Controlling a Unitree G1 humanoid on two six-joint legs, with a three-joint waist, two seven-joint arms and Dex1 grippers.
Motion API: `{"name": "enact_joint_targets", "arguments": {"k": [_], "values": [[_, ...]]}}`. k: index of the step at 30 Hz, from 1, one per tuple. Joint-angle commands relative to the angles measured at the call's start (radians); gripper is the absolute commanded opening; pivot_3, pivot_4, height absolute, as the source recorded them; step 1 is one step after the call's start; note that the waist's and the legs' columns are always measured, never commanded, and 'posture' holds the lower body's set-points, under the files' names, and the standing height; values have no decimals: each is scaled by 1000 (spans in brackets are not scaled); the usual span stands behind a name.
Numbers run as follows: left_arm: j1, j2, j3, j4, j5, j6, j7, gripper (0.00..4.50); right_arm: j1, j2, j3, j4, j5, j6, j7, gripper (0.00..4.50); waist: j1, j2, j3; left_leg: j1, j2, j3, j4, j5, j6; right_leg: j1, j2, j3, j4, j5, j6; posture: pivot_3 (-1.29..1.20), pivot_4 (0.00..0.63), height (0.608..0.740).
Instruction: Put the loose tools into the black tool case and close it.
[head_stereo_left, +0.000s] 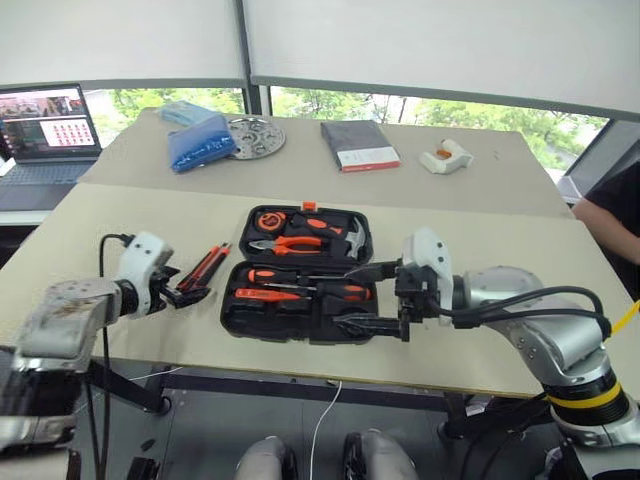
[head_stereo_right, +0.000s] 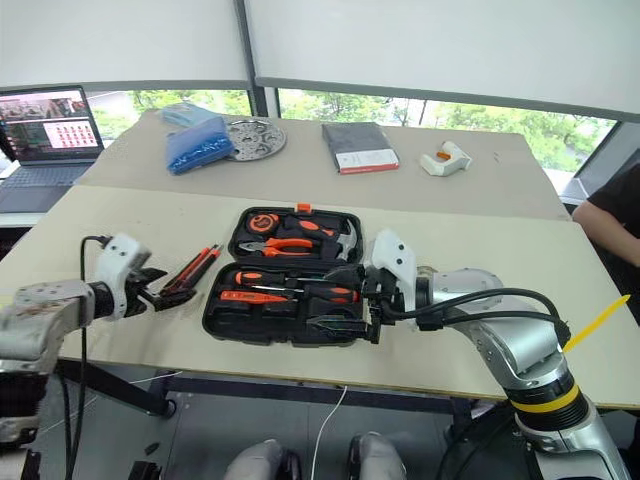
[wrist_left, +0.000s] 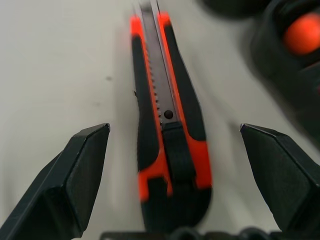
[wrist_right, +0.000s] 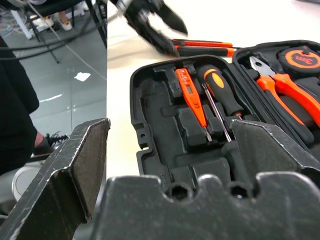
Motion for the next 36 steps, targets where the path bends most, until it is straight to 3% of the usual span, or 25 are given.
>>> {"name": "enact_joint_targets", "arguments": {"k": [1,3,6,9,14,20,27,36], "values": [[-54,-21,-23,117,48,1,46,4077,9,-9,-43,-59,15,3,-16,4500,-2,0,0,1,0,0,-1,0,0,0,-1,1,0,0,0,0,150,718],[-67,-23,-18,146,51,-4,50,3593,17,-16,-53,-66,19,9,-21,4500,-3,0,0,3,0,0,-2,1,-1,1,-2,1,0,0,0,0,150,718],[-63,-19,48,128,-12,-10,11,2311,30,-31,-71,-79,37,30,-25,4500,-6,0,0,4,1,0,-3,-1,-6,2,-3,2,1,0,0,0,150,718],[-66,0,130,77,-95,-131,-99,1718,44,-46,-97,-94,73,66,-24,4500,-7,0,0,3,2,-1,-2,-2,-10,0,-2,2,1,0,0,0,150,718],[-74,23,152,-55,-200,-334,-347,1716,86,-87,-129,-127,100,90,-19,4500,0,-1,1,-3,2,-1,-1,2,-5,-5,-3,1,3,0,-2,0,150,718],[-112,71,-157,-212,-159,-314,-650,1716,159,-87,-194,-197,142,122,-91,4500,1,-1,1,-2,-1,0,0,2,-4,-4,-3,1,2,-1,-1,0,150,718],[-188,27,-289,-91,-47,-410,-703,1716,199,-55,-263,-275,248,167,-192,4500,-3,-1,1,-2,1,-1,-1,3,-5,-5,1,2,3,-1,-1,0,150,718],[-194,21,-317,-2,-1,-471,-771,1716,260,-75,-283,-311,270,162,-245,4500,-1,-1,1,-3,1,-1,-1,3,-3,-5,1,2,3,-1,-1,0,150,718]]}}
